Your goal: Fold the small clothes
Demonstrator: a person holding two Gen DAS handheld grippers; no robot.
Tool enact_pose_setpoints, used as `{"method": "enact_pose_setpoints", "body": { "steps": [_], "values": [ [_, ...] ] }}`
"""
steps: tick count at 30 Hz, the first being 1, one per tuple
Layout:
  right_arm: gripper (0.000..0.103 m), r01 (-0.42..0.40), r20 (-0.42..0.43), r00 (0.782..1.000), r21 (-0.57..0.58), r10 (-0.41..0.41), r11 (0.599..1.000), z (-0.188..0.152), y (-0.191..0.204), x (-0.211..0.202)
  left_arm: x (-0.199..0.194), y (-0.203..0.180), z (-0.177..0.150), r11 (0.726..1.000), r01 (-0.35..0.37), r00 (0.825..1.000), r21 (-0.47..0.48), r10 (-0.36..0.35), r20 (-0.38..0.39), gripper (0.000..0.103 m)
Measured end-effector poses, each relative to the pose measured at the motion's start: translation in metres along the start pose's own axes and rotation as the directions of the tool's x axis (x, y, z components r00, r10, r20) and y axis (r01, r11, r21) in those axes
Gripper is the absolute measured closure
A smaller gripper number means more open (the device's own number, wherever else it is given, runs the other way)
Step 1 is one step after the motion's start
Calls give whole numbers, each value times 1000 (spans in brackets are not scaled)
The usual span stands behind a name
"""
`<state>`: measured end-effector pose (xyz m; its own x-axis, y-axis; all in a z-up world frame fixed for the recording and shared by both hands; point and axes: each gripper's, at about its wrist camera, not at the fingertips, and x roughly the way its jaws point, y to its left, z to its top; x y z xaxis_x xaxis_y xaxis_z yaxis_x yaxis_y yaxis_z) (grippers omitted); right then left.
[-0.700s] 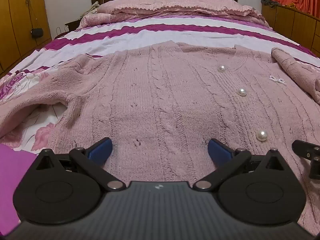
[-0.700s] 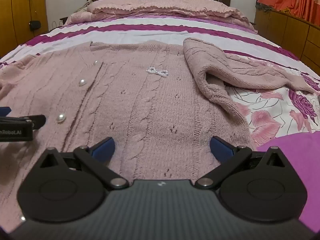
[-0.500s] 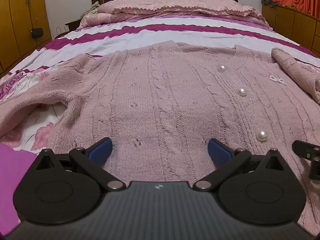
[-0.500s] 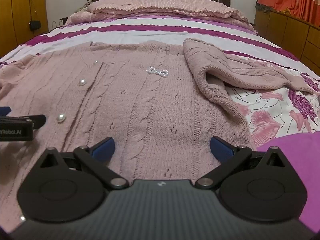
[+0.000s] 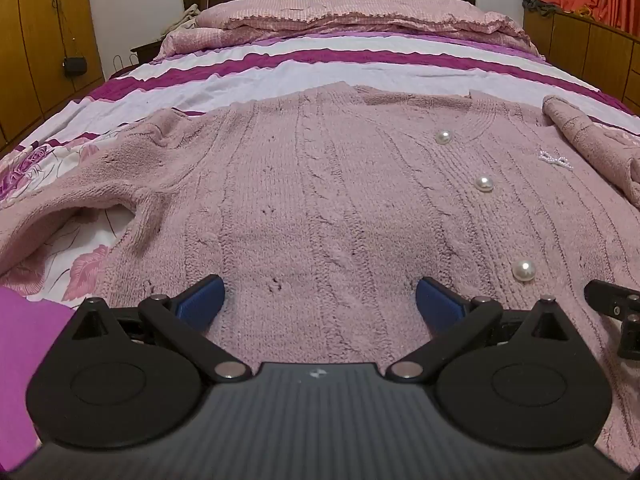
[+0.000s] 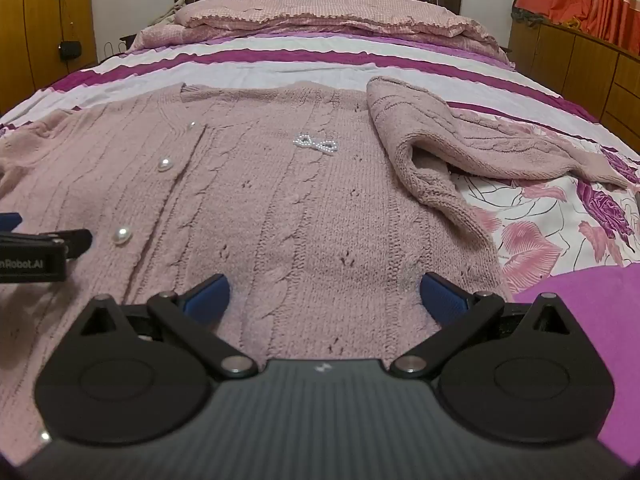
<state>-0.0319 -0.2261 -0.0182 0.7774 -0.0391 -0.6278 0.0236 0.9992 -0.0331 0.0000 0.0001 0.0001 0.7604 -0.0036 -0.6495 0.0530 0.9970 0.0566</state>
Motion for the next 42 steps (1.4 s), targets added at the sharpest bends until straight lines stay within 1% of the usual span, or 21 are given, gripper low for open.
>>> {"method": "enact_pose_setpoints", "body": {
  "steps": [35,42],
  "values": [
    [0,0,1,1000,1,0,1000,-1,0,0,0,0,0,1000,-1,1000,1,1,3,0],
    [0,0,0,1000,3,0,1000,-1,1,0,-2,3,-1,1000,12,1000,-19,-11,11,0]
  ]
}}
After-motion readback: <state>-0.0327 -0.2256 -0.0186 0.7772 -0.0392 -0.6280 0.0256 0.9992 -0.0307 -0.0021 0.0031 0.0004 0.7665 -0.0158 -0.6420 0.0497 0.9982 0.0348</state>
